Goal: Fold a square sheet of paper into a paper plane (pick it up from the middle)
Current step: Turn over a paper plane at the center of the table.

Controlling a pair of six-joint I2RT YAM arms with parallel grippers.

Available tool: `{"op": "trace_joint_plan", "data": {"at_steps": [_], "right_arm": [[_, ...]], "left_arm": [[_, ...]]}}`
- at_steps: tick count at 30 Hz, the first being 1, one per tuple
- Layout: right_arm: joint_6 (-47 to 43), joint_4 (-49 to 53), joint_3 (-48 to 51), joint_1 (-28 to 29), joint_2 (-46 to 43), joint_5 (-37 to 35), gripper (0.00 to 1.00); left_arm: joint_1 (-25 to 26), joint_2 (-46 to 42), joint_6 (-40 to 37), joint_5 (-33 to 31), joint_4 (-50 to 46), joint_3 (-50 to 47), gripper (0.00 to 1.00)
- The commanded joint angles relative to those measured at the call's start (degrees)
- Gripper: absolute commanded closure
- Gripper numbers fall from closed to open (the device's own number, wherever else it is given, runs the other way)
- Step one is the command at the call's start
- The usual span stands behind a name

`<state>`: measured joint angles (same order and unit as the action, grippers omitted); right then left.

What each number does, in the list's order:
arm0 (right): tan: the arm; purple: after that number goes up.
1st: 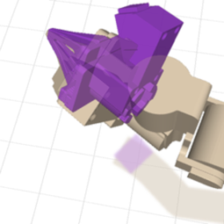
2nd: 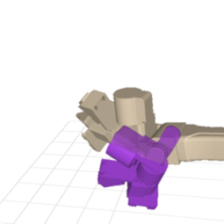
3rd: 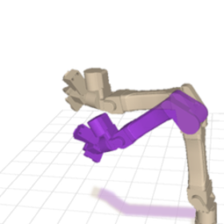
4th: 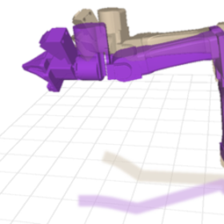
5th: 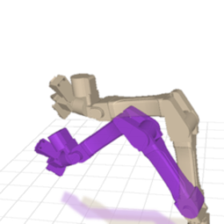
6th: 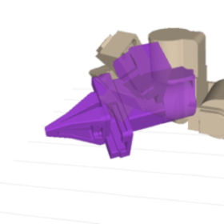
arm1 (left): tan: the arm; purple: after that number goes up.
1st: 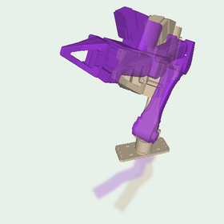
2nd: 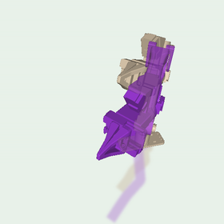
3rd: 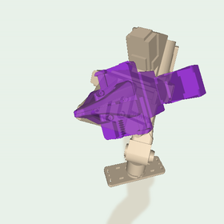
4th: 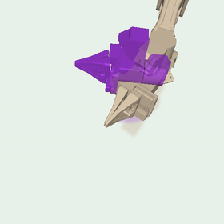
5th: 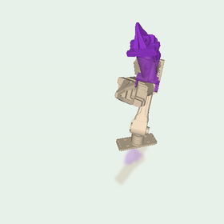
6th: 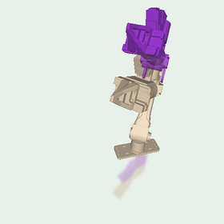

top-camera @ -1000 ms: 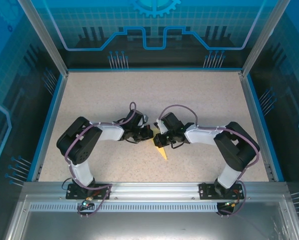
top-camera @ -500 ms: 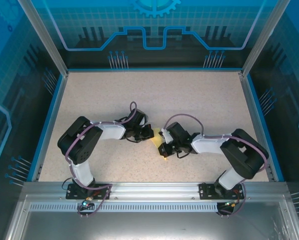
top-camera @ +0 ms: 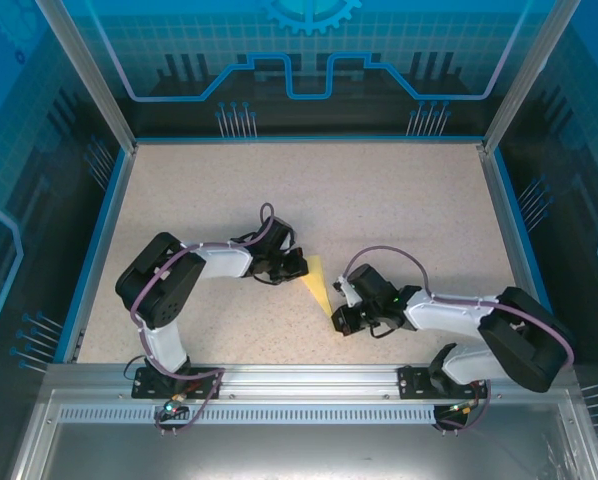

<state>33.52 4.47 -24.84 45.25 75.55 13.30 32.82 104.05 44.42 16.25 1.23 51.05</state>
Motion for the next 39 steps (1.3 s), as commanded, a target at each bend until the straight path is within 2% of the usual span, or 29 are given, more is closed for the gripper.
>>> {"op": "trace_joint_plan", "data": {"at_steps": [1,3,5,8,10,13,16,21,27,32,39], "right_arm": [[1.8,7.1,-2.8,-1.4,-3.9,-4.0,1.0],[3.1,7.0,-4.1,-3.5,-6.0,-6.3,0.94],[4.0,6.4,-5.1,-6.1,-7.0,-7.6,0.84],[4.9,7.2,-7.0,-9.0,-7.3,-10.8,0.61],[5.0,8.6,-8.7,-9.9,-6.9,-13.8,0.47],[6.6,10.9,-10.0,-11.1,-6.7,-19.7,0.31],[8.8,11.3,-9.4,-13.6,-6.9,-21.1,0.19],[9.1,10.5,-7.1,-16.9,-7.6,-18.0,0.14],[9.1,10.5,-4.9,-18.6,-9.7,-16.4,0.12],[9.1,11.3,-4.6,-19.3,-11.2,-16.2,0.12],[9.5,11.7,-4.8,-19.5,-11.2,-16.1,0.12]], "left_arm": [[0.2,0.6,-2.8,-4.4,-7.3,2.2,0.96],[0.8,-1.1,-3.4,-4.0,-9.2,4.6,0.88],[1.6,-2.8,-3.4,-4.2,-11.8,7.1,0.77],[3.2,-4.3,-2.4,-7.1,-18.0,11.6,0.59],[4.6,-4.2,-0.6,-11.2,-24.5,14.9,0.49],[6.9,-2.8,2.6,-17.5,-34.2,19.5,0.39],[9.3,-0.7,5.4,-21.2,-40.0,23.3,0.32],[12.0,5.1,8.0,-23.8,-46.0,29.3,0.31],[12.7,11.0,9.8,-24.1,-49.6,34.4,0.35],[12.7,12.3,11.0,-24.5,-52.0,35.9,0.4],[12.8,9.7,13.5,-24.8,-53.2,34.1,0.48]]}}
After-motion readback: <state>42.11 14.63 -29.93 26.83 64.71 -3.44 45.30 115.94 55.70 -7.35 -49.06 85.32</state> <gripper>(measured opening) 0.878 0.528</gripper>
